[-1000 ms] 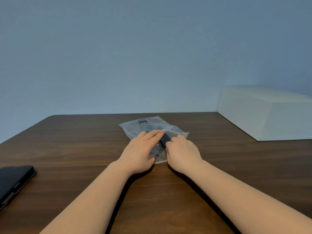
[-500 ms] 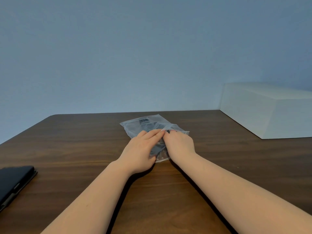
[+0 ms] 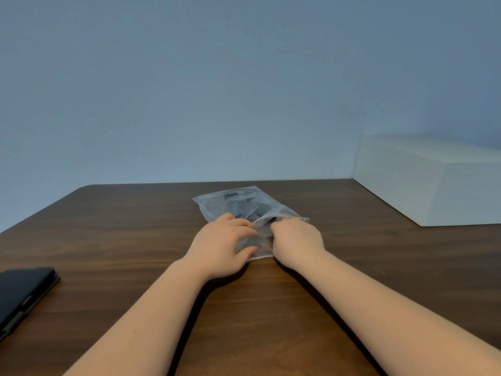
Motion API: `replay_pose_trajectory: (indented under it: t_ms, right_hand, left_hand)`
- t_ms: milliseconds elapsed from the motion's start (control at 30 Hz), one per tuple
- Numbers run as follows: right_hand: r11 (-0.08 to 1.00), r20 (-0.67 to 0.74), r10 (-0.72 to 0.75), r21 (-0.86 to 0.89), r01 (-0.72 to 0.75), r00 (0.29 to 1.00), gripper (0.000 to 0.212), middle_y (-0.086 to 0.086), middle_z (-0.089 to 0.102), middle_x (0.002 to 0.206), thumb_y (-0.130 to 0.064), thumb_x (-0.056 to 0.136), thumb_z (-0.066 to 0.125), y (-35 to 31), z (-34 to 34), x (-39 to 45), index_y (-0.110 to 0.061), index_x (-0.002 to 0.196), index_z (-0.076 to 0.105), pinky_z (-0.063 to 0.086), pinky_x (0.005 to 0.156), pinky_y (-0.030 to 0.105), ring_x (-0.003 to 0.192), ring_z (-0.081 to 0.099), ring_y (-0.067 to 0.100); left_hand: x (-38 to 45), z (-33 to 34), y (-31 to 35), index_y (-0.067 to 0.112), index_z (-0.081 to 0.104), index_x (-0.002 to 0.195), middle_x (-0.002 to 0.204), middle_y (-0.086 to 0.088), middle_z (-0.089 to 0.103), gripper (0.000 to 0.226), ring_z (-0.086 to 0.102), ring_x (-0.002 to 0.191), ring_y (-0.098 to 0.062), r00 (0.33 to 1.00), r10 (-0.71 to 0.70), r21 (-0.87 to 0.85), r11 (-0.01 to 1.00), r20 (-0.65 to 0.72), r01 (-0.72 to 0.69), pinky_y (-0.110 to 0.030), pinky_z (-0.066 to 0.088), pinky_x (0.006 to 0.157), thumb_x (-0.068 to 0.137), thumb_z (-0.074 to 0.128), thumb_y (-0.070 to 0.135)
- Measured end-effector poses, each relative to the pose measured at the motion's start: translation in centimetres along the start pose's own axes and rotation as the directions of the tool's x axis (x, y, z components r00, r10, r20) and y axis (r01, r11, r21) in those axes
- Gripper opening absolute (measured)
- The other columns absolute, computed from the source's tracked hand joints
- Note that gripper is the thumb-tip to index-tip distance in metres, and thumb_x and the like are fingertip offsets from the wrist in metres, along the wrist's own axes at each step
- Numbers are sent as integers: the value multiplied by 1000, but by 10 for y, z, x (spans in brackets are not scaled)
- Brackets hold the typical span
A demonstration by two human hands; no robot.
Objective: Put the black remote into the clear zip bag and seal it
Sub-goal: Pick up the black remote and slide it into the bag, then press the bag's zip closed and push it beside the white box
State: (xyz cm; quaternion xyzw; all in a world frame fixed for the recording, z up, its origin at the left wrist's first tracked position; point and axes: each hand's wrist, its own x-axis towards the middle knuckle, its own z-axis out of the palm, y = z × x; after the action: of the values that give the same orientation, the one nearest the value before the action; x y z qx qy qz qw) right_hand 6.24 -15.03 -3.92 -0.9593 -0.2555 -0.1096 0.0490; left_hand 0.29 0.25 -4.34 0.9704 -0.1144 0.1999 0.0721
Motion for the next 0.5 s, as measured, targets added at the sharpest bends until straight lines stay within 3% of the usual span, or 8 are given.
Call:
replay_pose_trajectory:
  t_ms: [67,133,233,300,333,400,500]
  right_hand:
    - [1000,9,-12,-14,12,1000,18,8,62,106,-15,90,43,7,-3,-9,-14,98,59,40,63,34,98,57,29]
    - [1000,49,-8,5,8,999,20,7,61,105,-17,91,41,15,-6,-16,-16,99,59,40,64,34,103,53,26]
    - [1000,119,2,24,-4,993,27,5,56,103,-14,90,39,22,-16,-24,-20,106,61,41,70,33,105,48,24]
    - [998,139,47,37,-53,989,32,6,50,107,-14,89,40,26,-23,-28,-24,110,62,43,73,33,88,47,26]
    - [994,130,76,64,-85,989,33,6,48,109,-13,88,41,28,-25,-29,-26,109,63,44,74,33,82,47,25]
    - [980,24,119,157,-121,993,30,4,50,109,-10,87,45,35,-26,-25,-25,104,65,49,76,34,84,52,24]
    - [952,-188,159,290,-100,969,24,2,52,112,-4,85,49,50,-25,-18,-22,98,59,49,77,36,106,48,23]
  left_hand:
    - [-1,-3,1,31,68,94,120,18,59,47,47,107,-8,998,-43,-28,999,40,44,-26,44,83,69,55,69]
    - [-3,-9,1,30,66,84,115,21,57,53,47,107,-4,988,-64,-50,996,139,72,-30,47,80,58,57,76]
    - [-8,-15,-6,27,61,76,110,19,59,20,53,104,-6,983,-109,-39,992,147,116,-30,49,75,71,66,46]
    - [-11,-19,-11,27,58,76,103,15,63,5,55,101,-11,982,-141,11,990,122,141,-31,51,75,73,60,29]
    - [-12,-21,-12,26,58,80,98,13,63,7,56,98,-12,979,-159,16,987,127,159,-32,51,75,73,58,26]
    - [-12,-21,-14,24,60,89,86,14,58,16,55,90,-14,973,-182,0,983,141,184,-30,48,73,73,56,23]
    - [-11,-21,-14,21,61,93,82,15,54,20,53,83,-13,975,-160,-44,985,156,169,-29,47,72,74,57,20]
